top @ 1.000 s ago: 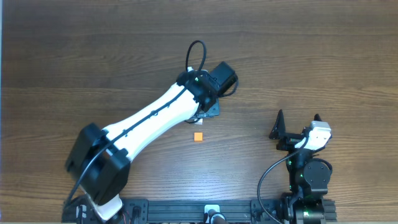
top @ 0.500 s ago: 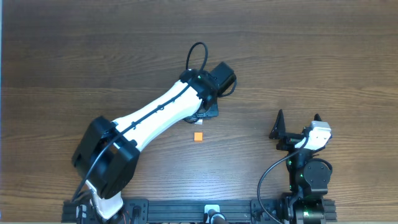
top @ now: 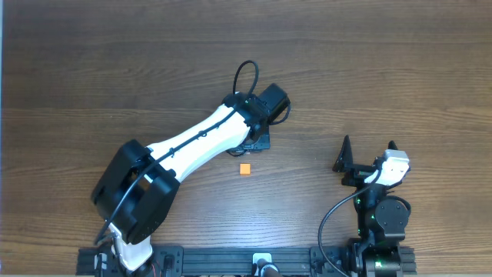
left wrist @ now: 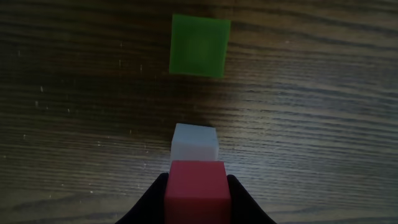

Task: Stack Cubes

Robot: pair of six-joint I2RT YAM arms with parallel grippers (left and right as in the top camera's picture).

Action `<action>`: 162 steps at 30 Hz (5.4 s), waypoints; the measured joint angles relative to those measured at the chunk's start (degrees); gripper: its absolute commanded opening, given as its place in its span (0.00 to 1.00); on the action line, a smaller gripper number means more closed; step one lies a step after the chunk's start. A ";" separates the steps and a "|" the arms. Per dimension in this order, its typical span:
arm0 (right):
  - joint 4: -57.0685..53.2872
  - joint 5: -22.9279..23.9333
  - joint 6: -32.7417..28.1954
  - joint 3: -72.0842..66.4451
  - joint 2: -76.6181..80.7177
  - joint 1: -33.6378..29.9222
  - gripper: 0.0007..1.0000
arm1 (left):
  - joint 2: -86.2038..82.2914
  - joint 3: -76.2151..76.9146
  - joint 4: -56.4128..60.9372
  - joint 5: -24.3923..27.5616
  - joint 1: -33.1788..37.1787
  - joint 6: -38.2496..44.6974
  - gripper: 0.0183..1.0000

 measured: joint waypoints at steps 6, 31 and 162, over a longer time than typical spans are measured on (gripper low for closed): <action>0.00 0.00 -0.02 0.00 -0.02 0.00 0.99 | 0.00 -1.49 1.03 0.02 0.07 0.00 0.02; -0.02 0.00 -0.02 0.00 -0.02 0.00 0.99 | 0.11 -1.66 1.99 -0.17 0.31 0.00 0.02; -0.02 0.00 -0.07 0.00 -0.02 0.00 0.99 | -2.40 1.29 -3.17 4.68 2.49 1.64 0.07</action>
